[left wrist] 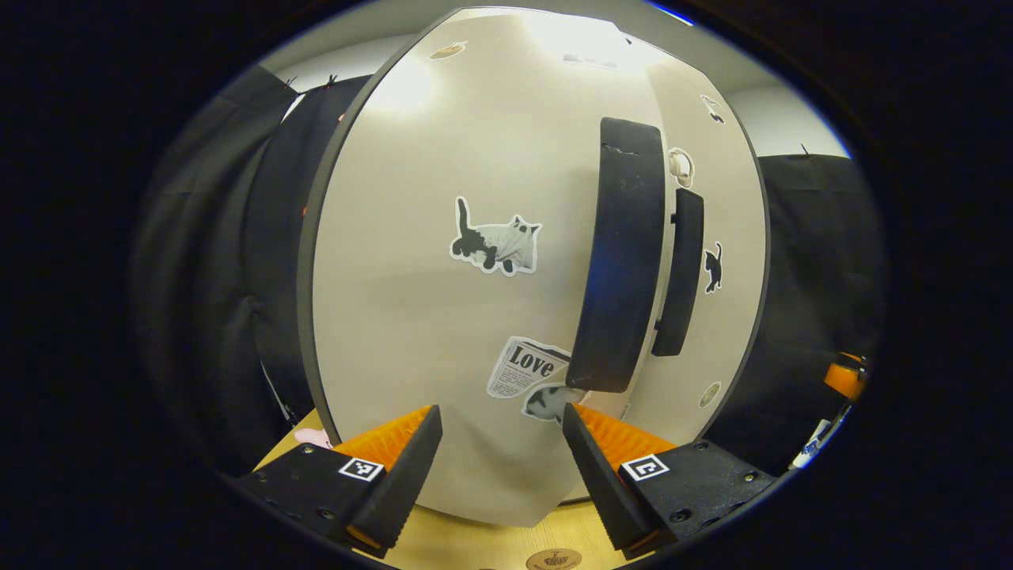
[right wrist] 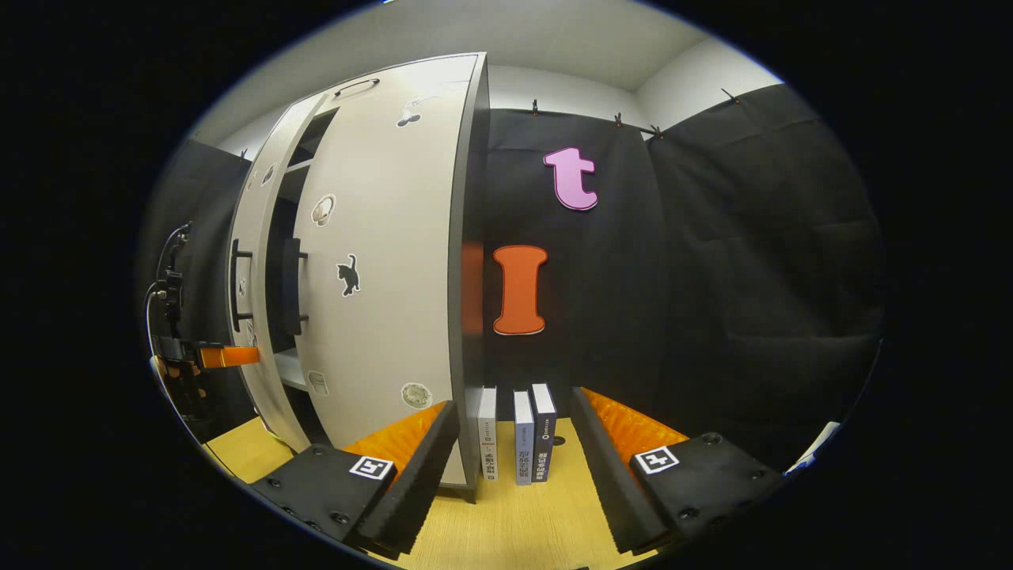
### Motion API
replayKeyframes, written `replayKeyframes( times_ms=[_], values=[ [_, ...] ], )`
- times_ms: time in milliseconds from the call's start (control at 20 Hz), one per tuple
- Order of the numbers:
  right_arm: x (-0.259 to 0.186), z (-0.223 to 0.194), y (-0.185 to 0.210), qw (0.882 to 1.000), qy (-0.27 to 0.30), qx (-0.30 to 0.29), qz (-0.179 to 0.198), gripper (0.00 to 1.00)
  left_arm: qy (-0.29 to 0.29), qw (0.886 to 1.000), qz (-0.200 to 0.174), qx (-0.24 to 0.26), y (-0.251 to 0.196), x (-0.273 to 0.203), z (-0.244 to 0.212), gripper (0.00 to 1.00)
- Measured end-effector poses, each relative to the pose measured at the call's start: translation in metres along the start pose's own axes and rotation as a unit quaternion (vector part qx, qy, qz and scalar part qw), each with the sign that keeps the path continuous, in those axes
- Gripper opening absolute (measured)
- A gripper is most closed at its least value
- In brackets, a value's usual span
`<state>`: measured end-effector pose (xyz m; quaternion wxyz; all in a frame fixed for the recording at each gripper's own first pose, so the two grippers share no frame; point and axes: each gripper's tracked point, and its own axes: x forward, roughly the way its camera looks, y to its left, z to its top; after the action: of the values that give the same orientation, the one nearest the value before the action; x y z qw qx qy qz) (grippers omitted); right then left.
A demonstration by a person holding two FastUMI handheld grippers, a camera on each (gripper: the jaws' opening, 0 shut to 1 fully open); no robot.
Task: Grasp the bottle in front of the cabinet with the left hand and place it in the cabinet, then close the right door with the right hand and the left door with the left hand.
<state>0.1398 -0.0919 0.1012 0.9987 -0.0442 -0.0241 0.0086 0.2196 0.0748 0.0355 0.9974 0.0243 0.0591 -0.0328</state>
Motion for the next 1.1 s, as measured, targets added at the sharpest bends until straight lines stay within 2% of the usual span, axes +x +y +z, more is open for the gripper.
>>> replayKeyframes(
  times_ms=[600, 900, 1100],
  values=[
    [0.001, -0.004, -0.013, 1.0, 0.016, -0.002, -0.024, 0.95, 0.023, 1.0, 0.003, 0.003, -0.008, 0.001, -0.006, 0.94],
    [-0.004, 0.009, -0.009, 1.0, 0.005, -0.012, -0.019, 0.95, 0.004, 1.0, -0.002, -0.011, -0.008, -0.042, 0.02, 0.94],
    [-0.008, 0.013, 0.003, 1.0, 0.0, -0.009, -0.006, 0.95, -0.016, 1.0, 0.008, -0.009, 0.004, -0.068, 0.04, 0.94]
  ],
)
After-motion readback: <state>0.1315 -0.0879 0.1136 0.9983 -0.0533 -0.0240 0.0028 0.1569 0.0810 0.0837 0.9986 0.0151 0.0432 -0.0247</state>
